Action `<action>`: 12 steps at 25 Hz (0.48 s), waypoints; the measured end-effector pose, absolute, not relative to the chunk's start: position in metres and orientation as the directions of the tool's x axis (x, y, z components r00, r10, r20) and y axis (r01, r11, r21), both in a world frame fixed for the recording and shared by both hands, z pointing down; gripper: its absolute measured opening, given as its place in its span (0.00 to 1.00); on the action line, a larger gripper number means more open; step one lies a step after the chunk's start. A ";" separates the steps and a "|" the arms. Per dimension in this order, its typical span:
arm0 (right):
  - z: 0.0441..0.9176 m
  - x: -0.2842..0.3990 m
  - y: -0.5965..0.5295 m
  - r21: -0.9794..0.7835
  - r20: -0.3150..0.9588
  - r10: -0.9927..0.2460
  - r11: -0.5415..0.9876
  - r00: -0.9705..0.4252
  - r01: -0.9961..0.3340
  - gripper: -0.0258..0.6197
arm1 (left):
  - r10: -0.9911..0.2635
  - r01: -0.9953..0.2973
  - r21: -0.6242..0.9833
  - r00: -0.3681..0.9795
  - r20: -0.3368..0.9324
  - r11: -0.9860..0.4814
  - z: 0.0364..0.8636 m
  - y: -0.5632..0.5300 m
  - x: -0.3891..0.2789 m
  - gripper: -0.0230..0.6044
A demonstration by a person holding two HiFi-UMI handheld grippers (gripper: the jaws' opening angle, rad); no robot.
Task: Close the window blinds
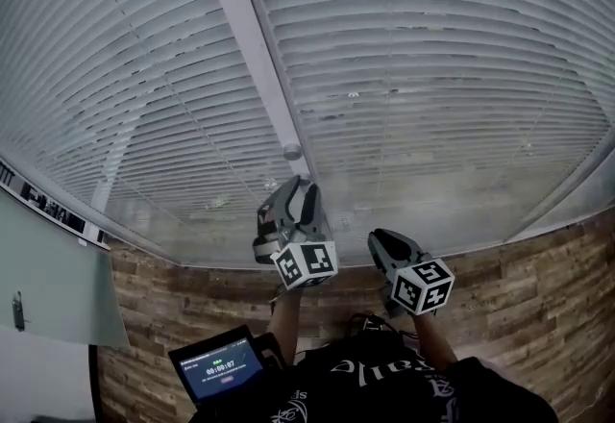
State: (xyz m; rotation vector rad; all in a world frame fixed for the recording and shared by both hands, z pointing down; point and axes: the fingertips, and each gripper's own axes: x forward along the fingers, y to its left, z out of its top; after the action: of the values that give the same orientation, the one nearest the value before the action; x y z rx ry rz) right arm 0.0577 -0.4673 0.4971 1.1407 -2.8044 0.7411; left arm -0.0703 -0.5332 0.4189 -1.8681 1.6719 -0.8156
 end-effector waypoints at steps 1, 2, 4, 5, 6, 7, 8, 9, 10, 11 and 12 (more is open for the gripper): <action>0.497 0.058 -0.468 -0.419 0.196 -0.653 0.619 -0.732 -0.664 0.13 | -0.991 -0.626 -0.769 0.059 0.119 -0.129 0.420 -0.535 -0.068 0.26; 0.497 0.057 -0.468 -0.418 0.195 -0.652 0.620 -0.732 -0.664 0.13 | -0.990 -0.597 -0.791 0.057 0.130 -0.138 0.421 -0.538 -0.067 0.26; 0.497 0.055 -0.468 -0.418 0.195 -0.650 0.622 -0.734 -0.662 0.13 | -0.989 -0.619 -0.772 0.066 0.134 -0.146 0.424 -0.544 -0.069 0.27; 0.497 0.053 -0.468 -0.419 0.196 -0.649 0.623 -0.735 -0.661 0.13 | -0.989 -0.655 -0.742 0.074 0.124 -0.142 0.424 -0.546 -0.072 0.25; 0.498 0.052 -0.467 -0.419 0.196 -0.648 0.623 -0.736 -0.660 0.13 | -0.991 -0.710 -0.691 0.084 0.107 -0.135 0.424 -0.547 -0.075 0.25; 0.498 0.052 -0.467 -0.420 0.197 -0.649 0.622 -0.735 -0.661 0.13 | -0.992 -0.788 -0.603 0.097 0.081 -0.126 0.422 -0.546 -0.078 0.25; 0.498 0.053 -0.467 -0.421 0.198 -0.650 0.619 -0.733 -0.663 0.13 | -0.993 -0.878 -0.464 0.108 0.050 -0.119 0.419 -0.546 -0.081 0.24; 0.499 0.054 -0.466 -0.421 0.201 -0.653 0.616 -0.731 -0.666 0.13 | -0.993 -0.954 -0.278 0.113 0.020 -0.114 0.417 -0.545 -0.083 0.24; 0.500 0.055 -0.466 -0.421 0.204 -0.655 0.612 -0.728 -0.669 0.13 | -0.994 -0.991 -0.074 0.109 -0.004 -0.108 0.414 -0.544 -0.087 0.24; 0.500 0.055 -0.466 -0.421 0.206 -0.656 0.610 -0.726 -0.671 0.13 | -0.995 -0.988 0.115 0.096 -0.020 -0.098 0.412 -0.544 -0.091 0.24; 0.500 0.054 -0.465 -0.421 0.207 -0.657 0.609 -0.725 -0.672 0.13 | -0.996 -0.955 0.284 0.082 -0.031 -0.087 0.412 -0.543 -0.096 0.24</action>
State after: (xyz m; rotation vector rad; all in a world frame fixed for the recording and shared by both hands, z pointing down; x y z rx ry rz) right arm 0.0544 -0.4653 0.4999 1.1530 -2.7893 0.7508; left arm -0.0958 -0.5433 0.4118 -2.4408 2.2389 0.3642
